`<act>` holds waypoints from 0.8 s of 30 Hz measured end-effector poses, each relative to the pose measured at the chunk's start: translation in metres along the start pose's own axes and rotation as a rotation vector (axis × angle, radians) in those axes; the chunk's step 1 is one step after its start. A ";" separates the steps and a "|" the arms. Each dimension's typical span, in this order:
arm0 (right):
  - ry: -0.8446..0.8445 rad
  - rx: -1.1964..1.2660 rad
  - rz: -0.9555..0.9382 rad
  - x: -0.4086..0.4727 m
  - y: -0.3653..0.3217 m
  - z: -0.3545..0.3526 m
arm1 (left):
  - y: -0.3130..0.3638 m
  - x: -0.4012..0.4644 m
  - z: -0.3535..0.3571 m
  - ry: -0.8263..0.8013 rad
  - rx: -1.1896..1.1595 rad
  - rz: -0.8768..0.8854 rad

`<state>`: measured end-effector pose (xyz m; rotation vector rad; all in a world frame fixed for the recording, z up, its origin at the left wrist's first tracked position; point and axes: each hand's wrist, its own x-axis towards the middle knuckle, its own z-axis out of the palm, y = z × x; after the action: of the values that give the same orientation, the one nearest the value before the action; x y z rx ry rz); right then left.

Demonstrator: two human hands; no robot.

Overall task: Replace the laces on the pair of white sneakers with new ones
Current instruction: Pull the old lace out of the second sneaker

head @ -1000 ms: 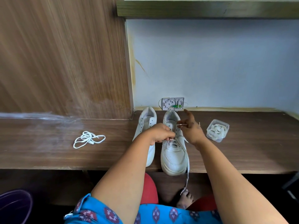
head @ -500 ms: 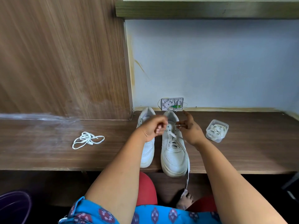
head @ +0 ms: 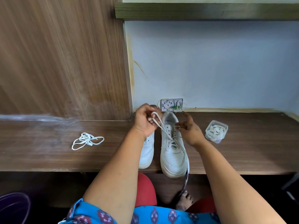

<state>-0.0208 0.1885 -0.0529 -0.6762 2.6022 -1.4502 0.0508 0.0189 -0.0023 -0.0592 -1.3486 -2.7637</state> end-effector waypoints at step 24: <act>-0.404 -0.504 0.192 -0.012 -0.012 -0.020 | -0.016 0.000 -0.023 0.703 1.672 -0.167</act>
<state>-0.0113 0.2039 -0.0334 -0.6517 2.6078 -0.5291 0.0490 0.0105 -0.0292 0.9370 -2.6895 -0.7115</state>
